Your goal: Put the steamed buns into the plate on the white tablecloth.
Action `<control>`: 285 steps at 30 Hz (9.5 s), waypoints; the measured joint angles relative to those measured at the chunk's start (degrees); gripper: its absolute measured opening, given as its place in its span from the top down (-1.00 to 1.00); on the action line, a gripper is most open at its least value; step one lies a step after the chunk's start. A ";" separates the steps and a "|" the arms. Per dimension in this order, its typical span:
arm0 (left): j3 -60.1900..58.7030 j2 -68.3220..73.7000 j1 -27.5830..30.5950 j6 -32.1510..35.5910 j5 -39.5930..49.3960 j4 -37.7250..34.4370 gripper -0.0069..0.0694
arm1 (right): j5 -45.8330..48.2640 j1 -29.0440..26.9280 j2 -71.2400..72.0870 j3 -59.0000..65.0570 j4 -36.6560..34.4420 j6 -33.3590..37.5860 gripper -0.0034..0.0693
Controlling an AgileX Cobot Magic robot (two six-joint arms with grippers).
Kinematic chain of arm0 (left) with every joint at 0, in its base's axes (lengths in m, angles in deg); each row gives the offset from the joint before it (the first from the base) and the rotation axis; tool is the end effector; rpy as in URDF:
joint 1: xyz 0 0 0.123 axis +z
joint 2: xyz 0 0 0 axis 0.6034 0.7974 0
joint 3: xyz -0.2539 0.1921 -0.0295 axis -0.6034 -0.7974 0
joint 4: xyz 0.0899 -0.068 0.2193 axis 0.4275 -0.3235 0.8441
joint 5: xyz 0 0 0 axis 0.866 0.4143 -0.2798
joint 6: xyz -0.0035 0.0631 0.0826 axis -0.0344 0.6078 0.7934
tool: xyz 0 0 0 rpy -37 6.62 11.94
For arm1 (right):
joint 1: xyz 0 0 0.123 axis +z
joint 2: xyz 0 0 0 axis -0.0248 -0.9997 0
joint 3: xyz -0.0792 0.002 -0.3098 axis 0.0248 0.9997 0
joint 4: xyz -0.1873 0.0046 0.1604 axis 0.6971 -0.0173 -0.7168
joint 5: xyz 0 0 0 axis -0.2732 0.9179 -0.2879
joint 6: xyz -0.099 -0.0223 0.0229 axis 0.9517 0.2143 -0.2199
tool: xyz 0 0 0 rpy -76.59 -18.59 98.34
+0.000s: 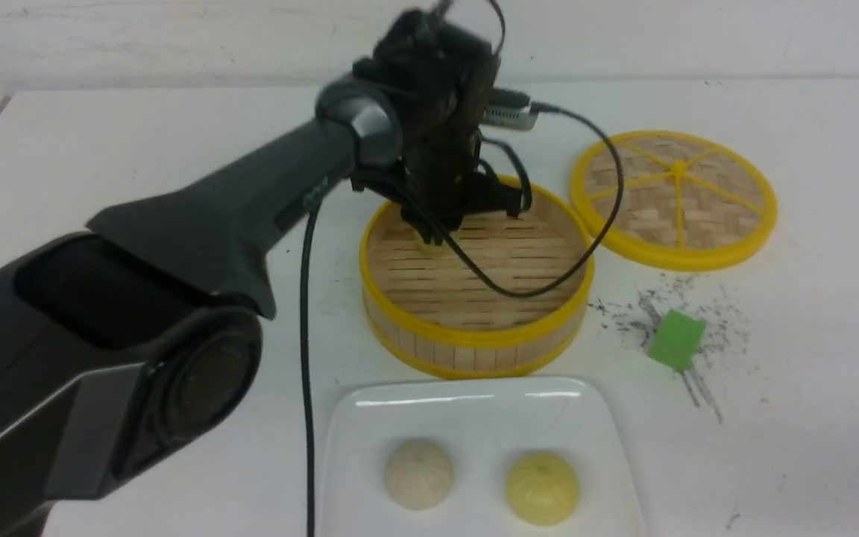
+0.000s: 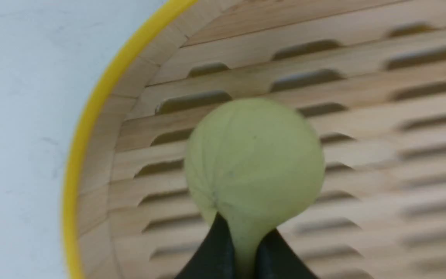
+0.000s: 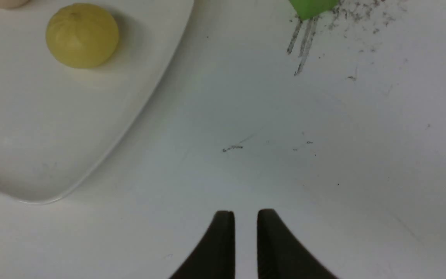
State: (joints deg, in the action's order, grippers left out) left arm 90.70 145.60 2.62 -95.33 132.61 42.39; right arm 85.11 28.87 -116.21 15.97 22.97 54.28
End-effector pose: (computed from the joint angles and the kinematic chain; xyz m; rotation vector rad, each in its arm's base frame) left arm 0.4476 -0.2851 0.2669 0.3389 2.6810 -0.0268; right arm 0.0625 0.0347 0.2849 -0.5751 2.3520 0.2465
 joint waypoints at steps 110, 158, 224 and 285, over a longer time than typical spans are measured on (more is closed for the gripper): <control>-46.81 -33.41 -19.54 -3.70 -6.19 -2.87 0.79 | -27.44 0.00 24.08 9.21 -9.63 2.64 0.92; -71.20 -77.01 -7.32 -3.04 0.98 10.31 0.74 | -27.17 -30.33 34.31 31.84 0.81 2.64 0.85; -112.69 -114.71 -4.68 -20.67 -58.51 -1.05 0.69 | -27.01 -27.64 34.31 31.79 0.22 0.21 0.66; -132.15 -134.04 32.03 11.21 -47.28 -5.13 0.54 | -26.96 -27.64 34.31 31.79 -0.06 0.03 0.47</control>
State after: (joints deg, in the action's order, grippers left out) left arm -41.46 11.56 34.66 -84.12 85.33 37.26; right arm 58.15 1.24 -81.90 47.76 22.92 54.31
